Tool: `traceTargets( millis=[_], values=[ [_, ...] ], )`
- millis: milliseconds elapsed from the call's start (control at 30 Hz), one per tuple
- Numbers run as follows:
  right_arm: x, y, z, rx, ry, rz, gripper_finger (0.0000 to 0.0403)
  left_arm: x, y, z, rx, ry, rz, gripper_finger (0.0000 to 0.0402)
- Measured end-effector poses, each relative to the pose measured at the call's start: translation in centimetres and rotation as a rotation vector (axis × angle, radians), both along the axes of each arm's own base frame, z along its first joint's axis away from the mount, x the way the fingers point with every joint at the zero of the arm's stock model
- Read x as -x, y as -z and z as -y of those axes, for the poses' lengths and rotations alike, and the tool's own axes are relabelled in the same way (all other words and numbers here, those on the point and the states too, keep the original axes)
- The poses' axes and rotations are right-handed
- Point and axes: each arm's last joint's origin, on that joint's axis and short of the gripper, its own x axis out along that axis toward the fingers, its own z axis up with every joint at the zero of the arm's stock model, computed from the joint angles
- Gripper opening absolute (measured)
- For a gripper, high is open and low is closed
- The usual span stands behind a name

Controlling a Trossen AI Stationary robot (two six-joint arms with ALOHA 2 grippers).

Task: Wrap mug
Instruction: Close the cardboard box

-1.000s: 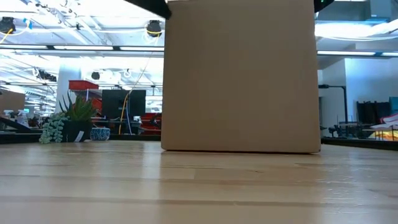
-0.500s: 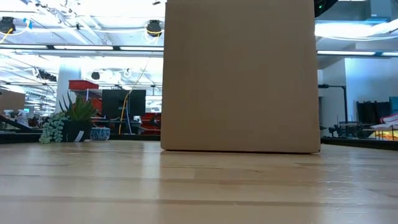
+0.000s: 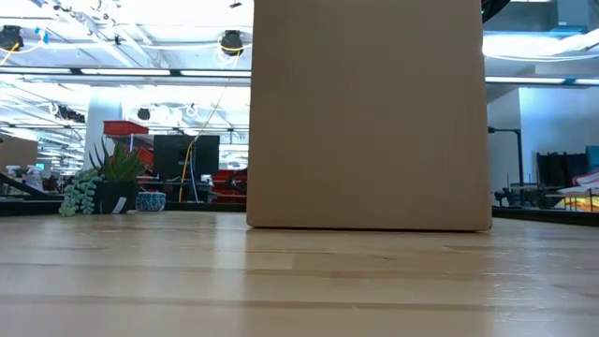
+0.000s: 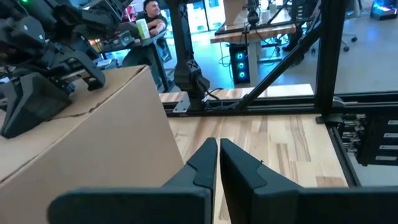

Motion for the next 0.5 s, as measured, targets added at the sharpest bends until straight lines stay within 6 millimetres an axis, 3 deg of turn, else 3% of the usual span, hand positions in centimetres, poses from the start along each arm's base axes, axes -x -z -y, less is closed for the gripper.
traceTargets(
  millis=[500],
  values=[
    [0.16,0.16,0.09,0.008,0.000,-0.022,0.0000,0.02,0.97,-0.66,0.017,-0.039,-0.055,0.0000]
  ],
)
